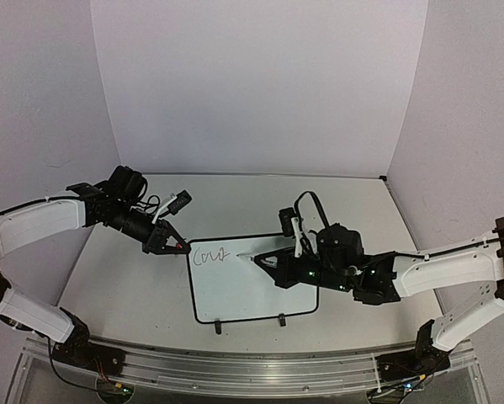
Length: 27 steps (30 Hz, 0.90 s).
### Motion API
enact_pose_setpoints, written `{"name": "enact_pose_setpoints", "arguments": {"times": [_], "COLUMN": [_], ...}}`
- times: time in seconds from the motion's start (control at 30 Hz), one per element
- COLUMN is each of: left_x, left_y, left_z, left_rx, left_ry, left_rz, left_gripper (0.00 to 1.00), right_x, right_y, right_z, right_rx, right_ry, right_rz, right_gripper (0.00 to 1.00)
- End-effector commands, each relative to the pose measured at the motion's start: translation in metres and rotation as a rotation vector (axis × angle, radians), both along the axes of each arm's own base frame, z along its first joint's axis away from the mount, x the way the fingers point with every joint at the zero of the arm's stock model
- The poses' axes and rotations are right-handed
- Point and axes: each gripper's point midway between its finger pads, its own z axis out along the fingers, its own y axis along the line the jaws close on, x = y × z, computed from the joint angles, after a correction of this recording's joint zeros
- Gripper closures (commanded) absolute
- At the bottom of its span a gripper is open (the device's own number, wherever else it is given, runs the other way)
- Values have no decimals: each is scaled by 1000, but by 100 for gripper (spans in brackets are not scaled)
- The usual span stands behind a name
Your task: Write a sentence on the whiteboard
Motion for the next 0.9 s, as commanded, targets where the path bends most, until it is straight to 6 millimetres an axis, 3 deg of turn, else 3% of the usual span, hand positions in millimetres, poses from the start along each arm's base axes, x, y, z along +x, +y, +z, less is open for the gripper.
{"name": "enact_pose_setpoints", "arguments": {"times": [0.0, 0.33, 0.87], "left_x": [7, 7, 7], "left_y": [1, 1, 0], "left_z": [-5, -6, -6], "left_rx": [49, 50, 50], "left_ry": [-41, -40, -39], "left_rz": [19, 20, 19], "left_gripper": [100, 100, 100], "right_x": [16, 15, 0], "right_y": [1, 14, 8], "right_z": [24, 21, -3], "right_rx": [58, 41, 10], "right_ry": [-43, -45, 44], "right_rz": [-72, -28, 14], "right_gripper": [100, 100, 100]}}
